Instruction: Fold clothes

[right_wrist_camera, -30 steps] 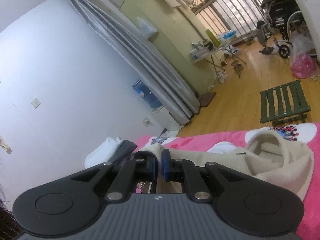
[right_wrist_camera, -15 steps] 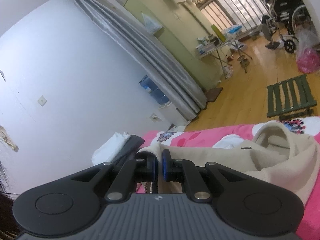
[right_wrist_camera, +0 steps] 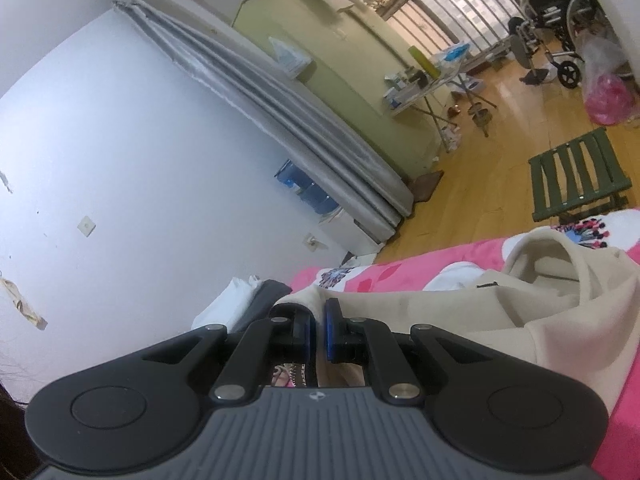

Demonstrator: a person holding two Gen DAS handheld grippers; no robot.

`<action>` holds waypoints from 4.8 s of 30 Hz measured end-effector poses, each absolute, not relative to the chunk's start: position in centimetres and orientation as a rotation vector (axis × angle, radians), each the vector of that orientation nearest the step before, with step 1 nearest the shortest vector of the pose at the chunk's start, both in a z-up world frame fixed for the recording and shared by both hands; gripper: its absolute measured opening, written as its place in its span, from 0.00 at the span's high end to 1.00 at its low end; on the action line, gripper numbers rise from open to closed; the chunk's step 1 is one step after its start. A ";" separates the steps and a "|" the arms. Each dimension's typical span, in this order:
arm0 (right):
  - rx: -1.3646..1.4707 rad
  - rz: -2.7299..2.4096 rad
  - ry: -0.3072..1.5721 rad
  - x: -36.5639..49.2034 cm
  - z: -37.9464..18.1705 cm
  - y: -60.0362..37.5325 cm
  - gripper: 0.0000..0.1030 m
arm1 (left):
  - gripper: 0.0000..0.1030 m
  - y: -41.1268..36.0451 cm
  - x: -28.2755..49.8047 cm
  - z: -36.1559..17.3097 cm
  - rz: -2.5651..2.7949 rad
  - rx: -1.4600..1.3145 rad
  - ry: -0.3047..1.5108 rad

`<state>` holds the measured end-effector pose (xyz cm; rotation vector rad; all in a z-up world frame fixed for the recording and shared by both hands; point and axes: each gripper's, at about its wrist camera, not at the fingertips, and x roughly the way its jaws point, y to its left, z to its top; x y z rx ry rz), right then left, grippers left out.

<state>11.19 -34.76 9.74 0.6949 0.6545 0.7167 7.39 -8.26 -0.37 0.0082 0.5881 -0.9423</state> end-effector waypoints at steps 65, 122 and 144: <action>0.880 0.758 0.348 3.3 -5.6 -35.9 0.18 | 0.97 -4.2 8.3 21.2 -0.671 -0.797 0.411; -0.108 -0.039 -0.365 -19.2 34.6 -31.2 0.85 | 0.96 11.1 -13.9 30.0 -0.505 -0.857 -0.162; -0.140 0.039 0.291 1.1 12.9 -35.4 0.85 | 0.91 7.0 11.6 13.3 -0.158 -0.593 0.438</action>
